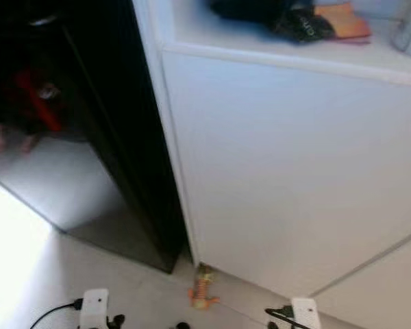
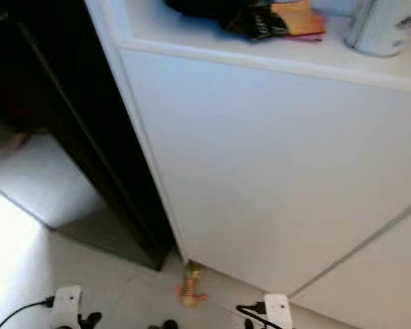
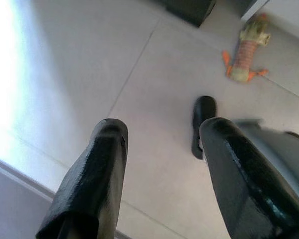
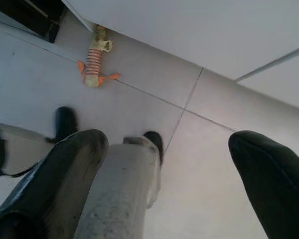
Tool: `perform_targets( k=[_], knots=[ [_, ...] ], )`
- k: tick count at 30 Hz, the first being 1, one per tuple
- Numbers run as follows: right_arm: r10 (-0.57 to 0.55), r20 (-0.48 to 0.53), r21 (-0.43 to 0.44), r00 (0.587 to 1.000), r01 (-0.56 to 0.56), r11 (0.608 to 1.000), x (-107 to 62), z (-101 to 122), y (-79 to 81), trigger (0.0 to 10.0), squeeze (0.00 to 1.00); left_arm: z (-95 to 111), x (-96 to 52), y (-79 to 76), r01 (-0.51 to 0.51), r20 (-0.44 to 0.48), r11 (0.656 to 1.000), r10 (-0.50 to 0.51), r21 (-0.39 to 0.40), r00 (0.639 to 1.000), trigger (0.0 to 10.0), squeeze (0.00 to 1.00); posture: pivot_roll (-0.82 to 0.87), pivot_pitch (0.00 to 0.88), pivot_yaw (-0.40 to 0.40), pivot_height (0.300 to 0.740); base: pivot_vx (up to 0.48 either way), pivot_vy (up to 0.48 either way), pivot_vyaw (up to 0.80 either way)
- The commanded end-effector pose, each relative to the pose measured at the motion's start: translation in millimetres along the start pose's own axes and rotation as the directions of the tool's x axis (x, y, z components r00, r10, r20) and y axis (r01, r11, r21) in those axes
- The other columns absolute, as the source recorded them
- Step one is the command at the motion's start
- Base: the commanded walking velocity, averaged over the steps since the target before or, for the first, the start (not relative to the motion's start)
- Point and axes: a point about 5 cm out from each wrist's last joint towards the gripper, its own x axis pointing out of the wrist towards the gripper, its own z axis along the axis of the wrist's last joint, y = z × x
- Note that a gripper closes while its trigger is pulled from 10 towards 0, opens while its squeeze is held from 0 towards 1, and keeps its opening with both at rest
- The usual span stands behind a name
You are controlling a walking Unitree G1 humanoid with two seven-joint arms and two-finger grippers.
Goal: Restocking fridge
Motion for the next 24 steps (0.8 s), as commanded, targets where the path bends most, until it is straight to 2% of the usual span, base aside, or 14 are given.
perform_targets(
  k=[1,5,6,8,11,24],
  knots=[
    [0.02,-0.007,0.005,1.0,-0.02,1.0,1.0,-2.1,9.2,10.0,0.0,-5.4,-1.7,6.6,-0.015,-0.025,1.0,0.015,0.019,1.0,10.0,0.0,-0.16,0.149,0.019,0.74,0.0,0.0,0.8],
    [0.02,-0.007,0.005,1.0,-0.02,1.0,1.0,-2.0,9.2,10.0,0.0,-5.4,-1.7,6.6,-0.015,-0.025,1.0,0.015,0.019,1.0,10.0,0.0,-0.16,0.149,0.019,0.74,0.0,0.0,0.8],
    [0.01,0.008,0.046,1.0,-0.011,0.999,2.1,3.8,7.5,10.0,0.0,-5.0,-1.4,5.7,-0.018,-0.024,1.0,0.018,0.01,1.0,10.0,0.0,-0.17,0.105,0.02,0.74,0.0,0.0,0.0],
    [-0.005,0.046,0.101,0.999,0.0,0.995,4.5,18.8,3.8,10.0,0.0,-1.0,0.0,2.9,-0.021,-0.018,1.0,0.021,-0.003,1.0,10.0,0.0,-0.18,0.097,0.017,0.74,0.0,0.0,0.0],
    [-0.012,0.068,0.112,0.998,0.004,0.994,6.0,29.7,1.7,10.0,0.0,5.7,1.8,-0.6,-0.017,-0.004,1.0,0.017,-0.006,1.0,10.0,0.0,-0.18,0.085,0.013,0.74,0.0,0.0,0.0],
    [-0.028,0.058,0.152,0.998,0.019,0.988,6.6,31.8,0.4,10.0,0.0,12.6,4.0,-4.2,-0.026,-0.004,0.999,0.026,-0.022,1.0,10.0,0.0,-0.17,0.084,0.009,0.74,0.0,0.0,0.0]
  ],
)
